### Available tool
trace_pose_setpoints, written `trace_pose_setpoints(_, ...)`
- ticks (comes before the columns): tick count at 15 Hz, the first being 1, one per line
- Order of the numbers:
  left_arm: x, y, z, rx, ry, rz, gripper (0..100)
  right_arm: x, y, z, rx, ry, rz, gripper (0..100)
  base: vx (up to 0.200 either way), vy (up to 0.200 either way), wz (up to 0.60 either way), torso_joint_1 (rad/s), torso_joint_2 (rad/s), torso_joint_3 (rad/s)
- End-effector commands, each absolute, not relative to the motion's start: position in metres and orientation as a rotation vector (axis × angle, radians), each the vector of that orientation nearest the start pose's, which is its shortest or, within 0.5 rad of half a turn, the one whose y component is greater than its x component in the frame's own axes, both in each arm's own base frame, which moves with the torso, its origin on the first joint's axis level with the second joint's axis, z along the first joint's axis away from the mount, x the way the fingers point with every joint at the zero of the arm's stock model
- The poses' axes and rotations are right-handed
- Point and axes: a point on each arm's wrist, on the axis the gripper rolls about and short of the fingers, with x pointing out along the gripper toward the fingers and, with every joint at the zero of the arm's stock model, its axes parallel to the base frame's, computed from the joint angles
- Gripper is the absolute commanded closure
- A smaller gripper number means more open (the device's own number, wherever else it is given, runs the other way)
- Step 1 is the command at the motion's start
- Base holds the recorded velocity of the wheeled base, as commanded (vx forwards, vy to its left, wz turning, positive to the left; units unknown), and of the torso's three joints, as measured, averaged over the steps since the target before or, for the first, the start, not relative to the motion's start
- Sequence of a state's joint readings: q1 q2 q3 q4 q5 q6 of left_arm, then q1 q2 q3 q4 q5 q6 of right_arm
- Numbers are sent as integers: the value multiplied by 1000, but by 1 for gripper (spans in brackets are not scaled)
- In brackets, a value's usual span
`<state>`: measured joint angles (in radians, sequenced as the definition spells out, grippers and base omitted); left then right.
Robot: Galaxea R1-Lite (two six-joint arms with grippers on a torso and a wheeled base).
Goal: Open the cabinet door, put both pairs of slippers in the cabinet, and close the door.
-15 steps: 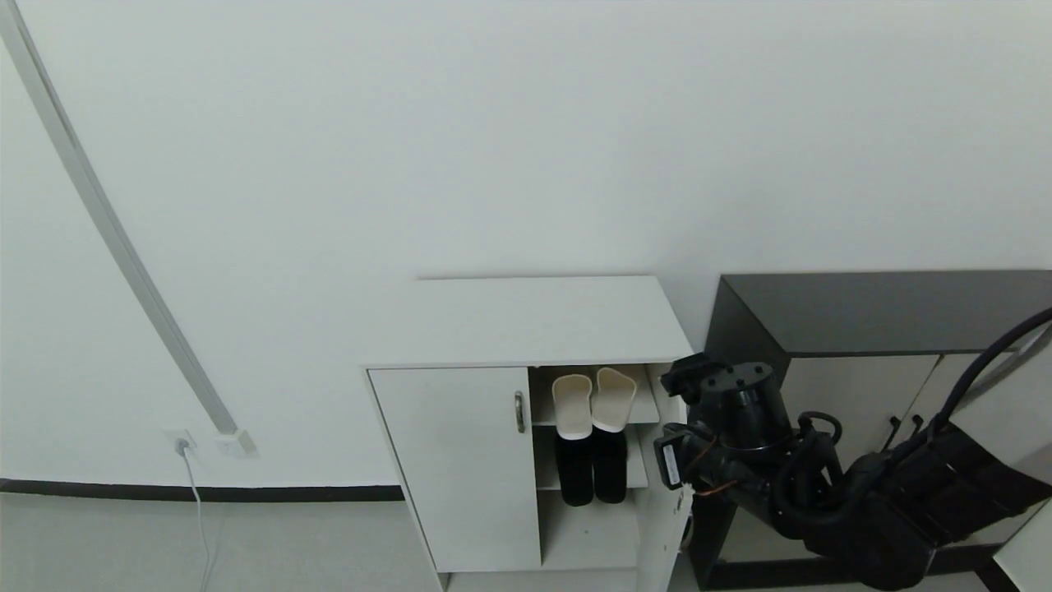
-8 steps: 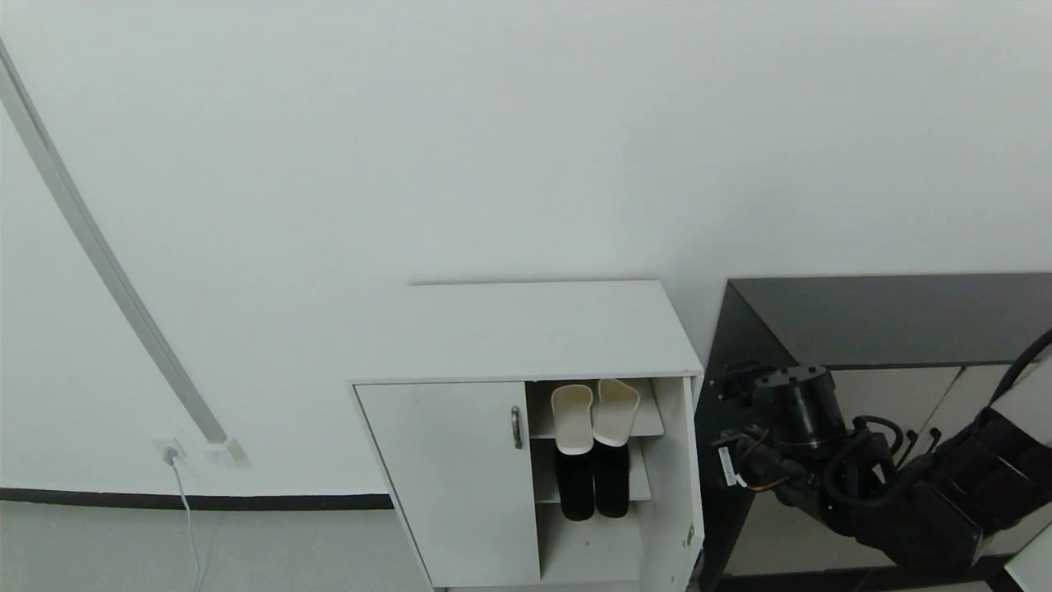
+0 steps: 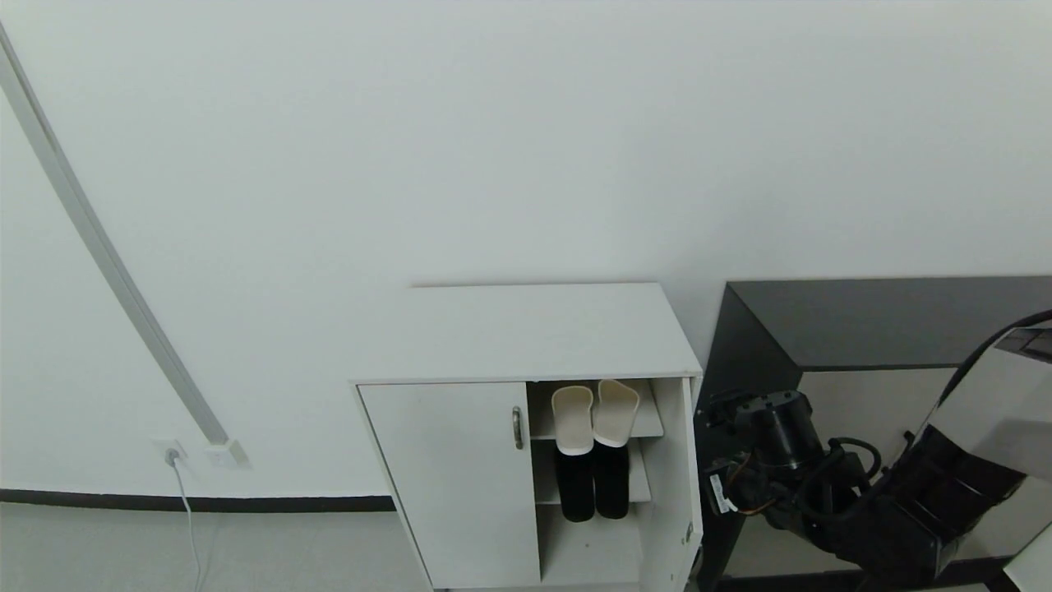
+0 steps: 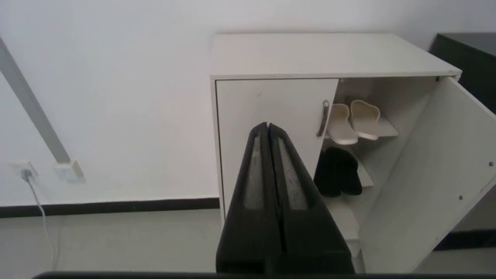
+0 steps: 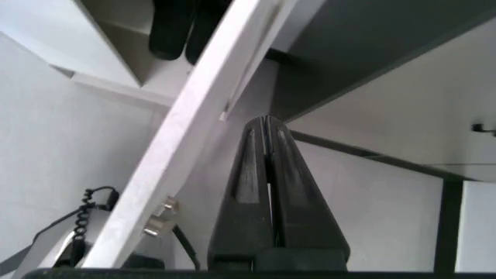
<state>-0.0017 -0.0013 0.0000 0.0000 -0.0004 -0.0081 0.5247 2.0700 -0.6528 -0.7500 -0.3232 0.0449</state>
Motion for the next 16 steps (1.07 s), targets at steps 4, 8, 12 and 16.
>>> trace_pose_setpoints(4, -23, 0, 75, -9, 0, -2, 100, 296, 164, 17, -230, 621, 197, 100, 0, 0, 0, 0, 0, 0)
trace_pose_setpoints(8, -23, 0, 75, -8, 0, -2, 100, 307, 176, 17, -207, 589, 223, 100, 0, 0, 0, 0, 0, 0)
trace_pose_setpoints(12, -23, 0, 75, -8, 0, -2, 100, 311, 184, 22, -182, 565, 258, 100, 0, 0, 0, 0, 0, 0)
trace_pose_setpoints(16, -23, 0, 75, -9, 0, -2, 100, 318, 192, 24, -140, 548, 285, 100, 0, 0, 0, 0, 0, 0)
